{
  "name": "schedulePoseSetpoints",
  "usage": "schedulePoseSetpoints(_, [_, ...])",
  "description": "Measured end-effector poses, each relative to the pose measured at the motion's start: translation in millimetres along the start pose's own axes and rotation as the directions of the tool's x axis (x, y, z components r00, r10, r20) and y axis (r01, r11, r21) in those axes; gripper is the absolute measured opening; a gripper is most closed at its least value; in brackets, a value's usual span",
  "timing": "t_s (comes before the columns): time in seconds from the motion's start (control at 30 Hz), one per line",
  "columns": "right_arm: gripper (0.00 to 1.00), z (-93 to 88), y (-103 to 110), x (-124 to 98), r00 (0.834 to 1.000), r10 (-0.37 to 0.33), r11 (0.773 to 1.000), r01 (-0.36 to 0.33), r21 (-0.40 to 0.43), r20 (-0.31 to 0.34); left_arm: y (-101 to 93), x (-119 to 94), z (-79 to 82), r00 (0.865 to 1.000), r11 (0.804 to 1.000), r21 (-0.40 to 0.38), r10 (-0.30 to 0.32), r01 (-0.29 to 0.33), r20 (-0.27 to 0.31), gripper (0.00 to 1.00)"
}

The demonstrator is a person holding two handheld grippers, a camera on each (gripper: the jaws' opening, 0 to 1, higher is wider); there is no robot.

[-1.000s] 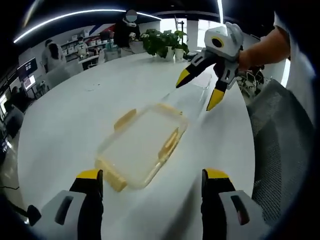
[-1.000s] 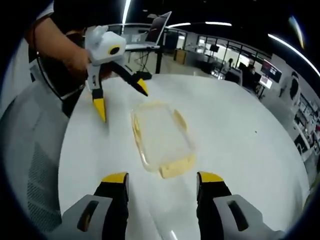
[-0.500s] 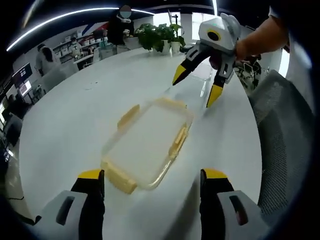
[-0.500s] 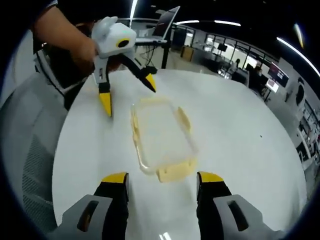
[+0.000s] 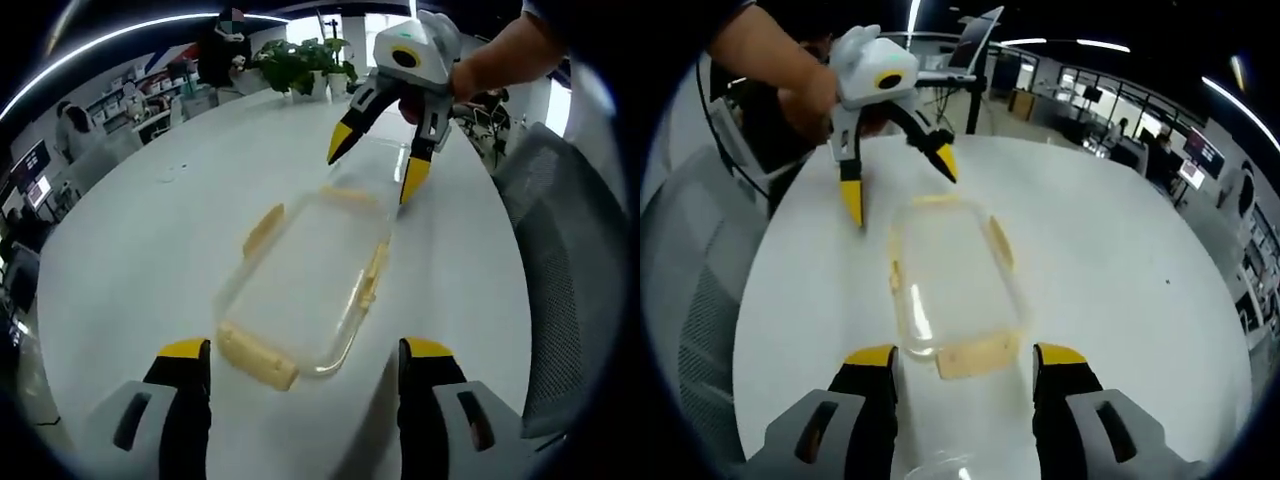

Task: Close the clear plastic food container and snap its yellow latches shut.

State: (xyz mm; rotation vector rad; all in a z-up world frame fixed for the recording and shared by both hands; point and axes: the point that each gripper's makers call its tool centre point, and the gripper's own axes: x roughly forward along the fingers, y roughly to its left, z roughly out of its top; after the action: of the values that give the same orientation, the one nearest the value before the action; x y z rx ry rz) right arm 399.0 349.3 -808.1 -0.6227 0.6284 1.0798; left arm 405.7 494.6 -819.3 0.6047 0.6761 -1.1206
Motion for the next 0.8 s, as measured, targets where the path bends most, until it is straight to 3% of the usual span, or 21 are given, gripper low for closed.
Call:
schedulePoseSetpoints(0.37, [0.53,-6.5,-2,12,0.998,0.042,0.999,-0.043,-0.03,-0.041,6.9,3,-2.8,0.999,0.998,0.047,-0.034,0.035,-0.034,0.74])
schedulePoseSetpoints(0.8, [0.54,-13.1,-5,17,0.99,0.086,0.991,-0.096,-0.093,-0.108,13.9,2,-9.1,0.987,0.982,0.144,-0.105,0.122,-0.119,0.71])
